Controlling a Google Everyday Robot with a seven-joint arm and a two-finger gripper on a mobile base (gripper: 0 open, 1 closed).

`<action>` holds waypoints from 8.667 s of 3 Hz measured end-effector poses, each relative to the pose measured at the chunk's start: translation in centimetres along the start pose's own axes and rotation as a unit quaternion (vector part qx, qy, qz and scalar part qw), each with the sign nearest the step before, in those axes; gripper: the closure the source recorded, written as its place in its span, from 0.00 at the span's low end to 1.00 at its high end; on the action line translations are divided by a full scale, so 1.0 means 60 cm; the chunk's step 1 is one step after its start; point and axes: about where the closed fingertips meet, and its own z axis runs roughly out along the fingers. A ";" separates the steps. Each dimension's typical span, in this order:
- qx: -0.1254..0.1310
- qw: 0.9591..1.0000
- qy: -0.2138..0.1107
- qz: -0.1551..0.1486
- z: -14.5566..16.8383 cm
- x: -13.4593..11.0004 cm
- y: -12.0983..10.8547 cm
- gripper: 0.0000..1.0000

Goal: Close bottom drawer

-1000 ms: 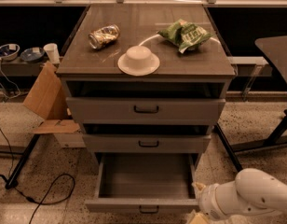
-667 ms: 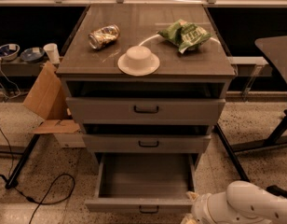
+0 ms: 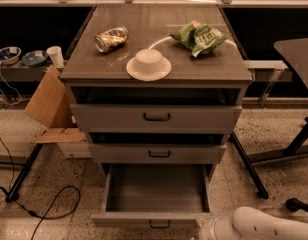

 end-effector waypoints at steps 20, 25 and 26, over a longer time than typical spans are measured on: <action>-0.042 0.977 -0.087 0.188 0.223 -0.143 -0.308 0.00; -0.032 0.982 -0.117 0.143 0.247 -0.241 -0.342 0.00; -0.033 0.984 -0.125 0.127 0.268 -0.271 -0.334 0.00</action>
Offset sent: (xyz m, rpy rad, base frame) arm -0.0008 -0.0191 -0.1312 0.1098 0.2863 -0.1719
